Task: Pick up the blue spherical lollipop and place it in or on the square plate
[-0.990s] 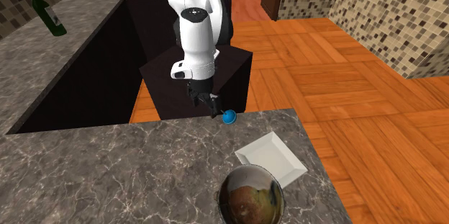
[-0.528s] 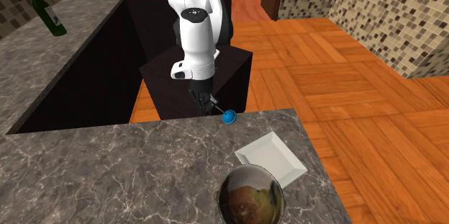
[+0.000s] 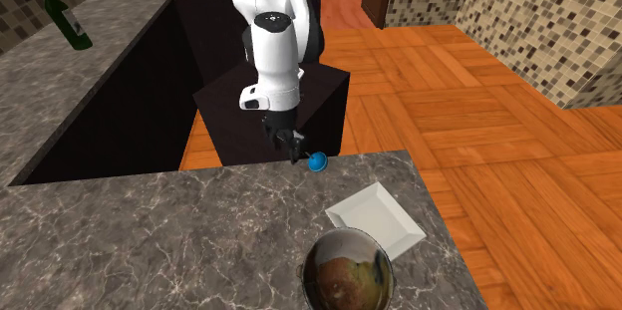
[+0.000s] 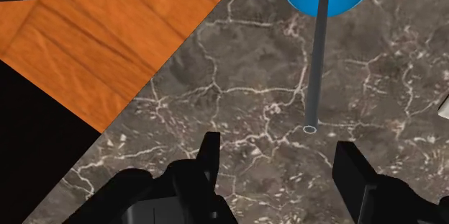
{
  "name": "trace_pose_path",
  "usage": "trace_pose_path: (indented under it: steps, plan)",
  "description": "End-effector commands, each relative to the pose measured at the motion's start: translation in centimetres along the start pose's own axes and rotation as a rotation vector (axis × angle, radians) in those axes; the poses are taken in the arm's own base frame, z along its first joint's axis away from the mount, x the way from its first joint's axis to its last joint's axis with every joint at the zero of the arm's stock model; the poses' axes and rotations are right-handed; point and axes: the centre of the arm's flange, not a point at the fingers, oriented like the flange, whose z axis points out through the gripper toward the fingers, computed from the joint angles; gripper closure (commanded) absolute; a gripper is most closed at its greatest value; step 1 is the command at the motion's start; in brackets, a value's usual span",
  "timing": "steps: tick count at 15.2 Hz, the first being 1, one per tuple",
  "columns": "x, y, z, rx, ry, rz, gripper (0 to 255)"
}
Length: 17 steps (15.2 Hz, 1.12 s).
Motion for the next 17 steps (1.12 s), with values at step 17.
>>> trace_pose_path:
  steps: [17]
  plan:
    - [-10.9, -3.6, 8.8, -0.025, 0.081, -0.077, 0]
